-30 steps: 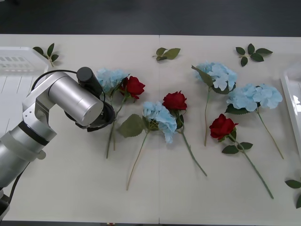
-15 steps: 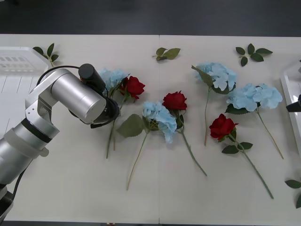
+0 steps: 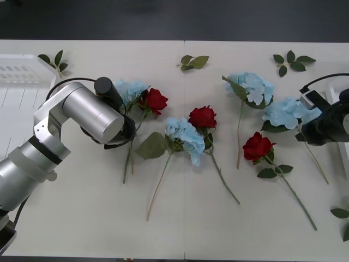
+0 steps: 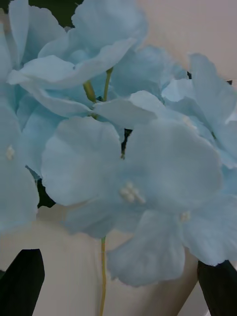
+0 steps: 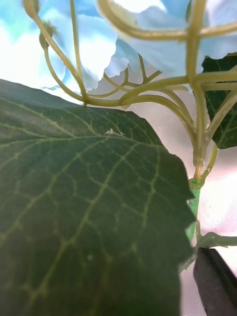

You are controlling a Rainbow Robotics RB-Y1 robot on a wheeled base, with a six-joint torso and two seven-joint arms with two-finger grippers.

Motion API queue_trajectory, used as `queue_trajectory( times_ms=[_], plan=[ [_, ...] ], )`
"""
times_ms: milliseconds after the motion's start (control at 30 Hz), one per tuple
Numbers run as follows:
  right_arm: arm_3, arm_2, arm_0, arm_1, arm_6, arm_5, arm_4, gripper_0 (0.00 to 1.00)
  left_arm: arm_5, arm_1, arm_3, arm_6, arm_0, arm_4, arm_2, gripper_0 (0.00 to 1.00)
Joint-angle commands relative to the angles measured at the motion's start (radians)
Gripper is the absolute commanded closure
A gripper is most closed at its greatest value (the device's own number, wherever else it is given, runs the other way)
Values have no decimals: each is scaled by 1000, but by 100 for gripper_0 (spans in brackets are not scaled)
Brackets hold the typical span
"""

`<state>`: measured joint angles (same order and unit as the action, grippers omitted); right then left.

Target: Put the red flowers into the right box and the blue flowers into the left box

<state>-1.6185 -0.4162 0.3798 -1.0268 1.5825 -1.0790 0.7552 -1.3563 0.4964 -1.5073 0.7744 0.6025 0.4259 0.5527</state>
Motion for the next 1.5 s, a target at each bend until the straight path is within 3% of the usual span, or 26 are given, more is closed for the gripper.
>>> queue_trajectory(
  times_ms=[33,267,567,767,800,833,900,933,1067,1300,1500],
  plan=[
    [14,0,7,10,-58,30,-28,10,13,-18,-7,26,33,-4,-4,19],
    [60,-21,7,25,-55,60,-60,10,33,-18,-5,23,31,-3,15,20],
    [121,-41,7,56,-52,116,-79,10,49,-18,-4,20,31,-1,38,33],
    [166,-39,7,87,-49,152,-85,10,65,-18,4,17,31,-1,56,36],
    [172,-39,7,93,-49,159,-86,10,65,-18,4,17,31,-1,56,41],
    [180,-39,7,100,-49,162,-89,10,65,-18,4,17,31,1,58,53],
    [187,-39,7,110,-47,168,-94,10,66,-18,4,19,31,1,58,67],
    [189,-39,7,113,-49,171,-96,10,68,-18,4,19,31,1,58,68],
    [195,-39,7,125,-47,172,-105,31,77,-22,4,16,31,2,64,100],
    [229,-39,8,146,-47,205,-105,73,91,-24,4,17,31,-1,64,100],
    [232,-39,7,149,-47,211,-106,98,77,5,-67,19,34,-38,44,100]
  ],
)
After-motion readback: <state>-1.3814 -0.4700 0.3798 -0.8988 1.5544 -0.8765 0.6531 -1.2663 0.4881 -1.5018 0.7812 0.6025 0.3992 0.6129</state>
